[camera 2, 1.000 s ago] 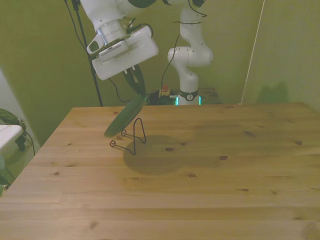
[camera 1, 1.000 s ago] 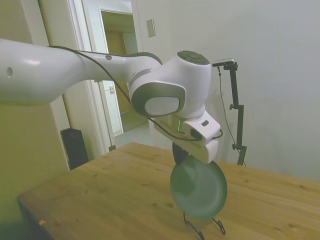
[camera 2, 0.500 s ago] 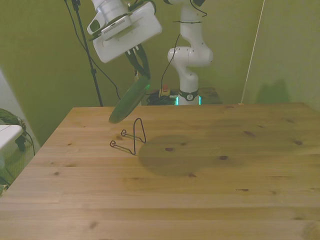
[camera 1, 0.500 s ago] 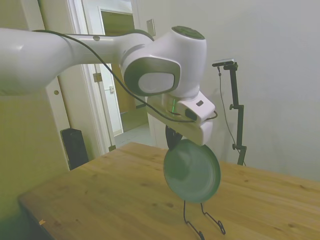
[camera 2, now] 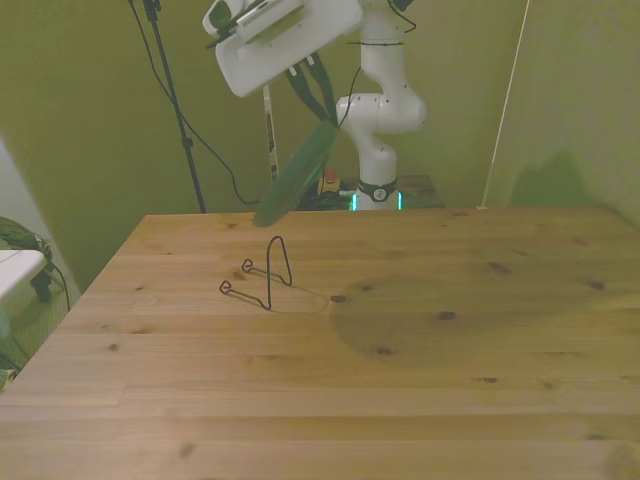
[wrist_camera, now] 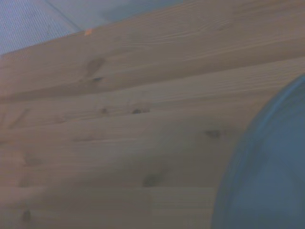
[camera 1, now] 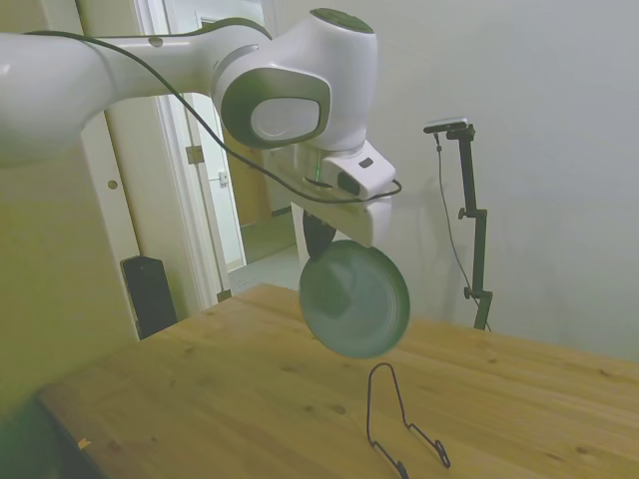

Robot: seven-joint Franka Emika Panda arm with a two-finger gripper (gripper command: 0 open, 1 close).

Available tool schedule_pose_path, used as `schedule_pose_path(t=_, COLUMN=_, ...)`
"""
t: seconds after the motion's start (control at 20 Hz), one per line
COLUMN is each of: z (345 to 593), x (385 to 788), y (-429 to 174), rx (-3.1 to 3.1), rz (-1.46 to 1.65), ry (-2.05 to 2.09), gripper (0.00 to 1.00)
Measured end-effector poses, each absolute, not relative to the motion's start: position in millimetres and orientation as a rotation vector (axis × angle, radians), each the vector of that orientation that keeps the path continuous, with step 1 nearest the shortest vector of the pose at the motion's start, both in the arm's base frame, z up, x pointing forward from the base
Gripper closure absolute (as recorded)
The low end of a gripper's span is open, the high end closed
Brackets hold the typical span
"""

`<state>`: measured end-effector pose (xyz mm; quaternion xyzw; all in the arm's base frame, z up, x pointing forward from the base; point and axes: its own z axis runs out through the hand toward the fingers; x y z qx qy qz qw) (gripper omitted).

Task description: Unload the plate

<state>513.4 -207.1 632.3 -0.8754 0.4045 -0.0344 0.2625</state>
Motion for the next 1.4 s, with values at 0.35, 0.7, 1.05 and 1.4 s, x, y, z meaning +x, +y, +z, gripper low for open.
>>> schedule_pose_path(t=0.35, z=609.2, x=567.8, y=-126.0, rx=-2.360, rz=-0.084, ry=1.121, gripper=1.00)
schedule_pose_path(t=0.7, z=517.2, x=608.7, y=-42.2, rx=-2.418, rz=-0.047, ry=1.130, gripper=1.00)
schedule_pose_path(t=1.05, z=444.9, x=608.2, y=-9.2, rx=-2.488, rz=-0.021, ry=1.176, gripper=1.00)
schedule_pose_path(t=1.4, z=398.5, x=616.3, y=-6.4, rx=-2.531, rz=-0.003, ry=1.226, gripper=1.00)
